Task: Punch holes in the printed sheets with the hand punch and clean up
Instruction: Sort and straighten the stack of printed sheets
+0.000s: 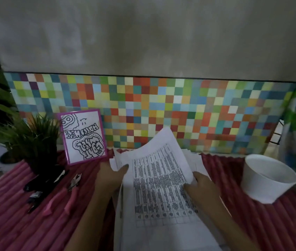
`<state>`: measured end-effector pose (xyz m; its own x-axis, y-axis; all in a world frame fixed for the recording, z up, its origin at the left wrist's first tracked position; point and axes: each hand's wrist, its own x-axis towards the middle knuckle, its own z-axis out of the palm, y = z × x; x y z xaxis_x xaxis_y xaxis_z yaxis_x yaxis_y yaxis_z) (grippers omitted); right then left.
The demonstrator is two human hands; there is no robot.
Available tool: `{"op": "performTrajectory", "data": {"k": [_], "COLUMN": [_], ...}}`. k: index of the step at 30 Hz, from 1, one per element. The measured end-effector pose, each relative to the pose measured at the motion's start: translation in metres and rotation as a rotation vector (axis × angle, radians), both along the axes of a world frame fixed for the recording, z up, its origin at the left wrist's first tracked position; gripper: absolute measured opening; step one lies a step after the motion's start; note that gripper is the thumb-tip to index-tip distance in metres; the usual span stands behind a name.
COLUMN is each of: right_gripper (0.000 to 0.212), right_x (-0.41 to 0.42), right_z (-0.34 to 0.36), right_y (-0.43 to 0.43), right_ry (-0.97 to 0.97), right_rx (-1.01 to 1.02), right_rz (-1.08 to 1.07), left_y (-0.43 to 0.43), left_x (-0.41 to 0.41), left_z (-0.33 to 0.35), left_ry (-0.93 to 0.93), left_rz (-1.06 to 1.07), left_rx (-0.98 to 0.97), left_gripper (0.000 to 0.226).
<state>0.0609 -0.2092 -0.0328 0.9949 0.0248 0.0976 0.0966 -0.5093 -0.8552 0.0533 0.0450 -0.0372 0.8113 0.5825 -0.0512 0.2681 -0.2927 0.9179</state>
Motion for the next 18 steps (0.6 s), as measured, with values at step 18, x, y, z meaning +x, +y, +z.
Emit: {"op": "performTrajectory", "data": {"k": [18], "right_gripper": [0.040], "right_x": [0.023], "right_z": [0.009], "right_y": [-0.034], "right_ry": [0.255], "right_rx": [0.482], "right_rz": [0.058], "left_y": [-0.035], "left_x": [-0.006], "left_z": [0.021], "left_ry": [-0.110], "left_rz": [-0.479], "left_rx": [-0.399], "left_gripper": [0.041]}}
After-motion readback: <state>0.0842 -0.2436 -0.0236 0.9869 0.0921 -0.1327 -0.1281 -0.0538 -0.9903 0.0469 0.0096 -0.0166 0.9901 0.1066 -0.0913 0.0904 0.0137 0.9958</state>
